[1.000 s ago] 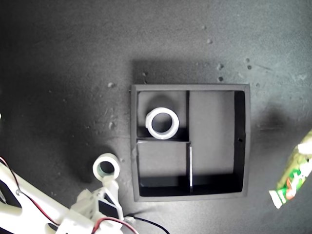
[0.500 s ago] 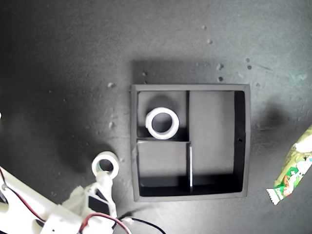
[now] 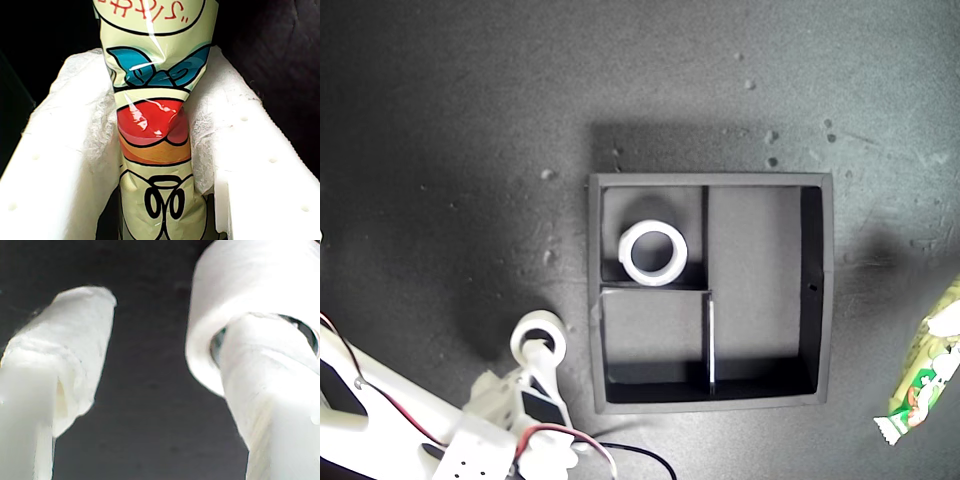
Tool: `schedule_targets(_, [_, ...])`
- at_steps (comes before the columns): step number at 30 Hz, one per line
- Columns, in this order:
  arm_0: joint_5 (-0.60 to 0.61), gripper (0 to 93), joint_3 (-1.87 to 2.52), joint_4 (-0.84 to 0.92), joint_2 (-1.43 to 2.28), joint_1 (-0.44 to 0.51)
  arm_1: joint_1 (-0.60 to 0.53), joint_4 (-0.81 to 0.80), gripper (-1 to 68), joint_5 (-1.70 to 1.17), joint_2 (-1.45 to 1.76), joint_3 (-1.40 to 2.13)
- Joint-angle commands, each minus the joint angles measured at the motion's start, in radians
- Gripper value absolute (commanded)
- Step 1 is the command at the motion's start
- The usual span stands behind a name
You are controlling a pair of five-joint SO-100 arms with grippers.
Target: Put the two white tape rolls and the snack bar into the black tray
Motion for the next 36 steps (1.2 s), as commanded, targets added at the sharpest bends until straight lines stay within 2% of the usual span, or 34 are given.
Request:
schedule_targets(1, [0.017, 15.4, -0.061, 0.012, -0.046, -0.025, -0.006, -0.040, -0.6, -0.083, -0.002, 0.002])
schedule_targets(11, [0.000, 17.4, -0.129, 0.012, -0.153, -0.046, -0.051, 0.009, -0.6, -0.305, -0.252, -0.230])
schedule_targets(16, [-0.025, 3.3, -0.040, 0.012, -0.089, -0.063, -0.038, 0.005, -0.6, -0.318, -0.276, -0.258])
schedule_targets(19, [-0.025, 0.6, -0.026, 0.012, -0.034, -0.075, -0.017, 0.011, -0.6, -0.347, -0.301, -0.282])
schedule_targets(24, [0.037, 0.1, 0.038, 0.012, 0.181, -0.132, 0.049, 0.075, -0.6, -0.505, -0.451, -0.397])
schedule_targets(31, [0.201, 0.1, -0.046, 0.012, 0.489, -0.249, 0.207, 0.331, -0.6, -0.693, -0.881, -0.864])
schedule_targets(34, [0.227, 0.1, -0.123, 0.012, 0.517, -0.264, 0.250, 0.463, -0.6, -0.540, -1.091, -1.154])
schedule_targets(36, [0.227, 0.1, -0.129, 0.012, 0.523, -0.264, 0.262, 0.439, -0.6, -0.167, -1.134, -1.236])
